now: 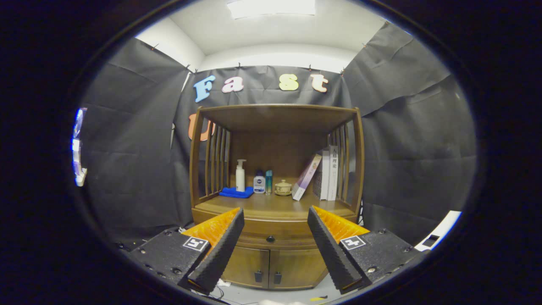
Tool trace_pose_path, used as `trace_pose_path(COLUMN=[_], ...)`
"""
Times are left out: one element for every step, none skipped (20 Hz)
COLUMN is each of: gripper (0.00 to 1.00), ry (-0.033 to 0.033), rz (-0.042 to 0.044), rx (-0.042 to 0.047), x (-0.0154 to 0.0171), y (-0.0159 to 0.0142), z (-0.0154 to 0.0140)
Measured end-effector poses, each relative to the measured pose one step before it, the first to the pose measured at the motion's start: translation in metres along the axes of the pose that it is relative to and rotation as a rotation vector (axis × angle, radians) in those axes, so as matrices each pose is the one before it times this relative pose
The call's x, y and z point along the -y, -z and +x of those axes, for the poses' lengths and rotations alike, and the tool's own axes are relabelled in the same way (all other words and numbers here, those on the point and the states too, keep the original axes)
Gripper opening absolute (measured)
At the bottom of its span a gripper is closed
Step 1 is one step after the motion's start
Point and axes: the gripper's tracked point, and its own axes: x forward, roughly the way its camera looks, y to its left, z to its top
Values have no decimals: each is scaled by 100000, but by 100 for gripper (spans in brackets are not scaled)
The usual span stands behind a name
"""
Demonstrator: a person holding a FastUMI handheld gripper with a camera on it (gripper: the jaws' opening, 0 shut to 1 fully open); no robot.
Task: Pull open the drawer, take out the items inside it, and place them on the countertop above the cabinet.
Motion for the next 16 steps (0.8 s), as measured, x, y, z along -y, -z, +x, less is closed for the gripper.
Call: trace_pose_path(gripper=[98,98,98,98,98,98,99,98,98,99,98,98,98,98,98,99], ry=[256,56,87,412,166,-48,-49,353,4,287,186,83,-152,-116,-120,194], rz=[194,230,402,-35,-304,-551,-974,-782,-239,-471,-416,-611,-533,-166,196,444], rx=[-1809,-1441,-980,-1624,-1818,-1995,-2182,-2436,-880,-1645,-1084,-1424,-1795,-1762,-923,-1077], x=[-24,-129,-66,-106,-81,-132,-114,-7,-56,5,0,-267,-81,52,64,179], y=[876,922,799,1056,1064,1264,1200,1350,1047,1200,930,738,760,788,349,430], z=[497,496,642,651,705,743,701,764,728,803,850,884,850,900,1010,946])
